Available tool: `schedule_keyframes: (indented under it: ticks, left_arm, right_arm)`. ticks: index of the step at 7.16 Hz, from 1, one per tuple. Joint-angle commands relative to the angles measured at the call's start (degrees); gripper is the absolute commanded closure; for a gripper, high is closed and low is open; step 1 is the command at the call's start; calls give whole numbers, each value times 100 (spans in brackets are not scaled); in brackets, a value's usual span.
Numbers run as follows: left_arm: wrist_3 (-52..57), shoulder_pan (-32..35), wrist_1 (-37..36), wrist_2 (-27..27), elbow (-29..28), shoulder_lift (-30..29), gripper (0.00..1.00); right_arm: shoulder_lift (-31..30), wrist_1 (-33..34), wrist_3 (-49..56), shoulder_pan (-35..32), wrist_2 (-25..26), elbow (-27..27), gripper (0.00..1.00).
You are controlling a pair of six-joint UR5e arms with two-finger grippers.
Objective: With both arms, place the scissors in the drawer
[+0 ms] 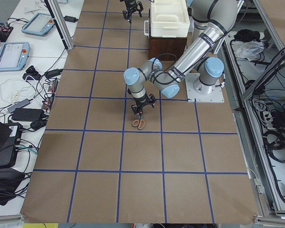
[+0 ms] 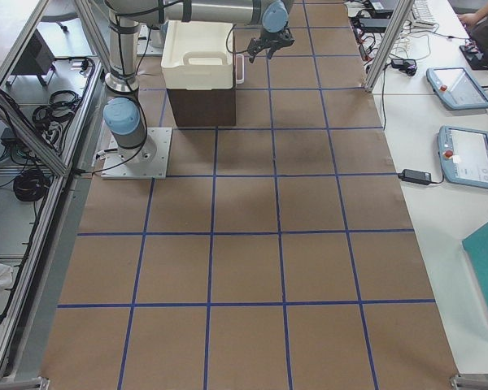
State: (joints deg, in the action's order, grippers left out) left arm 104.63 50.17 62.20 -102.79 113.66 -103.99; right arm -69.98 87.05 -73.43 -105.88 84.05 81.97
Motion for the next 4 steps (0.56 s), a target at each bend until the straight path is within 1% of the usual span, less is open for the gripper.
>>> schedule_keyframes:
  ticks: [1,2,4]
  left_arm:
    - [1206,-113,29,643,86,10,1]
    - [1418,-121,-101,794,208,2,1]
    - [2241,-139,-1065,743,262,-182,0]
  right_arm:
    - [116,-196,-5,-3,-179,12,0]
    - [168,-371,-5,-12,-179,12,0]
    - [169,-443,-5,-12,-179,125,0]
